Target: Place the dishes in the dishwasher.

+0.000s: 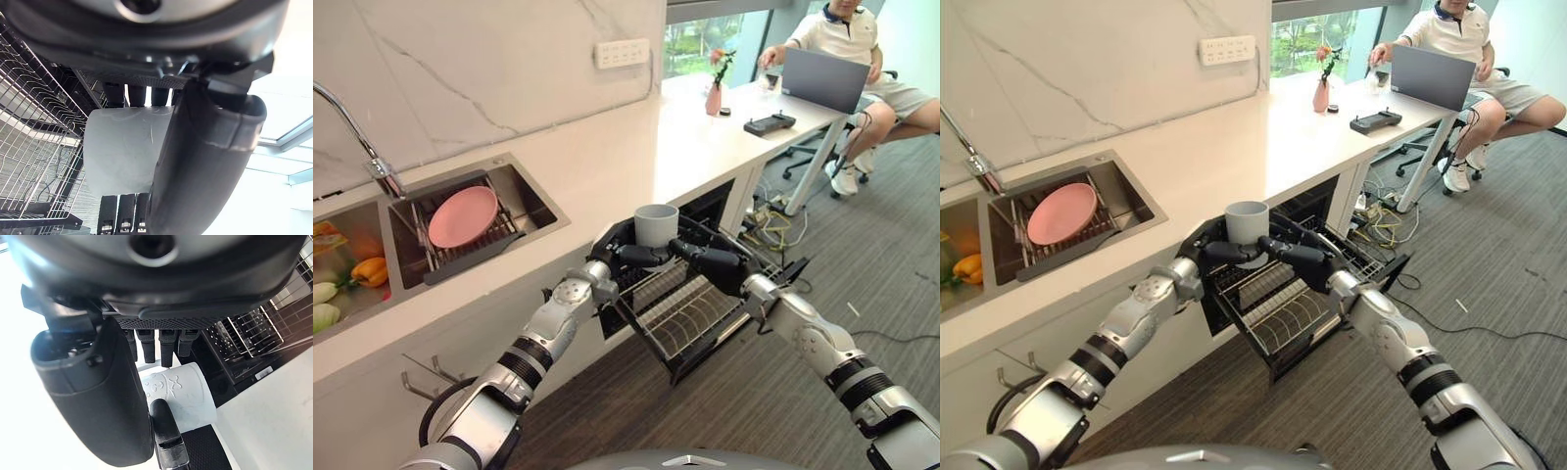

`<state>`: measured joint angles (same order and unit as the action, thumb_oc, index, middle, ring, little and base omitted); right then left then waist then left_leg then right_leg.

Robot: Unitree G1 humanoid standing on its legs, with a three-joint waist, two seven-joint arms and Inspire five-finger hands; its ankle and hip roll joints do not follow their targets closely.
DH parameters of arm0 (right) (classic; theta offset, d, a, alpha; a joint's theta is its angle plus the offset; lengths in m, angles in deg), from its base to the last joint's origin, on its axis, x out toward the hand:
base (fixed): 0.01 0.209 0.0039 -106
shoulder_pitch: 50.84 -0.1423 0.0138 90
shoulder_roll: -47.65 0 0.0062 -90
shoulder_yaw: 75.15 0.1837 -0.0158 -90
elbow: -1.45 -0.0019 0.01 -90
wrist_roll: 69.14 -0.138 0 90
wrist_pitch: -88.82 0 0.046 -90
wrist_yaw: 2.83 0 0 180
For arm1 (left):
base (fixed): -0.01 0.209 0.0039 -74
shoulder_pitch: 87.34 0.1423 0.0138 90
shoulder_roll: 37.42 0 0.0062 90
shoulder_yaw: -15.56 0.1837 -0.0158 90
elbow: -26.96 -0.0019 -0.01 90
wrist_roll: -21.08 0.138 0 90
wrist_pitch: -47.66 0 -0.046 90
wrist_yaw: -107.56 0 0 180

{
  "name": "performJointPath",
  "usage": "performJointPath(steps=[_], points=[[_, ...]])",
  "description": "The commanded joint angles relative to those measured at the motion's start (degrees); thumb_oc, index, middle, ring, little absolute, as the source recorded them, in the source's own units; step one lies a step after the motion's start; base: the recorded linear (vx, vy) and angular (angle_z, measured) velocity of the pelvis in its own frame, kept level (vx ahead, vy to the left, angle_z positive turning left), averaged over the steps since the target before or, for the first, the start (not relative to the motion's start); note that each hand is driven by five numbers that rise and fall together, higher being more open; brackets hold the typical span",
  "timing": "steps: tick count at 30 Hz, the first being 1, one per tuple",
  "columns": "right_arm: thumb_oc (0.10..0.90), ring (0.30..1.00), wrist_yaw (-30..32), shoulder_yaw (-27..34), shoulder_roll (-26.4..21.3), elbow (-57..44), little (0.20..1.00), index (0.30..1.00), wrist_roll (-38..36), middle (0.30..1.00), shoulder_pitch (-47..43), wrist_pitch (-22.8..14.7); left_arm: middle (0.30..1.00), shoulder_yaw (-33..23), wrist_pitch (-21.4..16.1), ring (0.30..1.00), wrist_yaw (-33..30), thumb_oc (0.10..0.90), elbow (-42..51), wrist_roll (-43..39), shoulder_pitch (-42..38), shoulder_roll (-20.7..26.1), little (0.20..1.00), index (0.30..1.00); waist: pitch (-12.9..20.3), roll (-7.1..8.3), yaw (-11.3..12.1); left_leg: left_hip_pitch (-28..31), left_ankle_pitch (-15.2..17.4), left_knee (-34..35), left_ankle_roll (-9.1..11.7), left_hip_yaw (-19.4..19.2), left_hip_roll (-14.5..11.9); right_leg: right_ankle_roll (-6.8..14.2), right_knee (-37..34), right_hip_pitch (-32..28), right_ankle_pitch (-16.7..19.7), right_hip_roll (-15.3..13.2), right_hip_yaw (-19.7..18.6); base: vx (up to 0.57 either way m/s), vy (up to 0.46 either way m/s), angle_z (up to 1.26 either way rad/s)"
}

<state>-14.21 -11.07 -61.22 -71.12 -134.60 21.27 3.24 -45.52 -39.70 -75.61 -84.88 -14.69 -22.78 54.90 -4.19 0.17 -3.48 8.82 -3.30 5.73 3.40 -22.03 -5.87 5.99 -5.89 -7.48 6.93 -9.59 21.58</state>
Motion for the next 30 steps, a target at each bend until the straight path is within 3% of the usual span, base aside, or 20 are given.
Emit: performJointPath(steps=[1,3,7,8,10,13,14,15,20,25,30], points=[[0.8,0.9,-4.87,-2.05,4.37,-1.09,0.9,0.9,-0.58,0.9,-12.87,-2.41,0.3,8.96,-6.51,0.3,11.79,0.4,11.1,-3.43,-10.91,-9.23,0.3,0.3,1.54,-0.93,1.51,1.25,4.31,-0.73,1.35,0.94,0.28,4.79,0.89,-2.61,-4.92,-3.01,4.53,-0.05,0.001,0.02],[0.8,0.9,-4.12,-1.32,4.66,-0.63,0.9,0.9,0.42,0.9,-13.02,-2.96,0.3,8.96,-6.52,0.3,11.55,0.4,11.07,-2.95,-10.85,-8.99,0.3,0.3,1.55,-0.94,1.5,1.25,4.37,-0.73,1.3,0.97,0.32,4.79,0.89,-2.61,-4.93,-3.02,4.47,0.0,0.0,0.0],[0.8,0.9,1.46,1.22,5.04,-0.89,0.9,0.9,12.29,0.9,-13.42,-6.7,0.3,7.67,-8.13,0.3,7.79,0.4,12.19,4.7,-11.52,-6.46,0.3,0.3,1.48,-1.1,1.54,1.37,4.53,-0.73,1.04,1.09,0.39,4.68,0.89,-2.68,-5.06,-3.04,4.29,0.0,0.0,0.0],[0.8,0.9,1.49,1.23,5.06,-0.92,0.9,0.9,12.32,0.9,-13.4,-6.69,0.3,7.68,-8.12,0.3,7.78,0.4,12.19,4.72,-11.51,-6.46,0.3,0.3,1.47,-1.09,1.54,1.39,4.53,-0.73,1.04,1.09,0.39,4.68,0.89,-2.7,-5.06,-3.04,4.29,0.0,0.0,0.0],[0.8,0.9,5.17,3.2,6.59,-2.99,0.9,0.9,20.85,0.9,-12.2,-8.72,0.3,5.58,-10.27,0.3,3.0,0.4,12.43,12.51,-11.58,-5.75,0.3,0.3,1.43,-1.08,1.74,1.56,4.71,-0.73,0.87,1.19,0.34,4.62,0.89,-2.94,-5.23,-3.07,4.45,0.0,0.0,0.0],[0.8,0.9,14.04,6.14,9.5,-3.67,0.9,0.9,27.21,0.9,-11.26,-11.56,0.3,4.1,-12.16,0.3,-5.18,0.4,12.4,20.92,-11.89,-5.1,0.3,0.3,1.26,-1.09,1.58,1.75,4.88,-0.73,0.73,1.08,0.27,4.55,0.89,-2.97,-5.26,-3.05,4.3,0.0,0.0,0.0],[0.8,0.9,14.11,6.15,9.53,-3.74,0.9,0.9,27.26,0.9,-11.21,-11.53,0.3,4.15,-12.16,0.3,-5.23,0.4,12.41,20.97,-11.86,-5.09,0.3,0.3,1.26,-1.05,1.6,1.77,4.88,-0.73,0.73,1.08,0.27,4.55,0.89,-2.99,-5.27,-3.06,4.3,0.0,0.0,0.0],[0.8,0.9,20.6,8.58,11.52,-4.83,0.9,0.9,28.03,0.9,-10.36,-13.23,0.3,3.28,-11.62,0.3,-11.59,0.4,11.35,27.74,-11.56,-4.82,0.3,0.3,1.19,-1.05,1.25,1.94,4.93,-0.73,0.69,0.9,0.24,4.48,0.89,-2.93,-5.34,-2.9,3.97,0.0,0.0,0.0],[0.8,0.9,22.14,8.61,13.53,-12.62,0.9,0.9,24.43,0.9,-7.1,-14.94,0.3,2.62,-8.91,0.3,-19.25,0.4,6.63,37.76,-11.3,-4.75,0.3,0.3,1.34,-0.96,0.34,2.39,4.99,-0.73,0.65,0.32,0.18,4.32,0.89,-2.79,-5.44,-2.66,3.39,0.0,0.0,0.0],[0.8,0.9,20.05,4.13,17.41,-21.6,0.9,0.9,18.87,0.9,-4.5,-15.74,0.3,1.89,-7.6,0.3,-22.1,0.4,1.85,41.17,-13.06,-4.32,0.3,0.3,1.47,-1.1,-0.72,2.73,5.01,-0.73,0.63,-0.49,0.1,4.23,0.89,-2.53,-5.42,-2.58,2.81,0.0,0.01,-0.08],[0.8,0.9,20.71,1.08,20.6,-22.32,0.9,0.9,14.63,0.9,-3.72,-16.13,0.3,2.2,-7.65,0.3,-23.82,0.4,1.46,41.15,-13.41,-4.91,0.3,0.3,1.65,-1.09,-0.82,2.91,5.1,-0.73,0.56,-0.92,0.16,4.12,0.89,-2.52,-5.12,-2.67,2.69,-0.01,0.008,-0.05]])
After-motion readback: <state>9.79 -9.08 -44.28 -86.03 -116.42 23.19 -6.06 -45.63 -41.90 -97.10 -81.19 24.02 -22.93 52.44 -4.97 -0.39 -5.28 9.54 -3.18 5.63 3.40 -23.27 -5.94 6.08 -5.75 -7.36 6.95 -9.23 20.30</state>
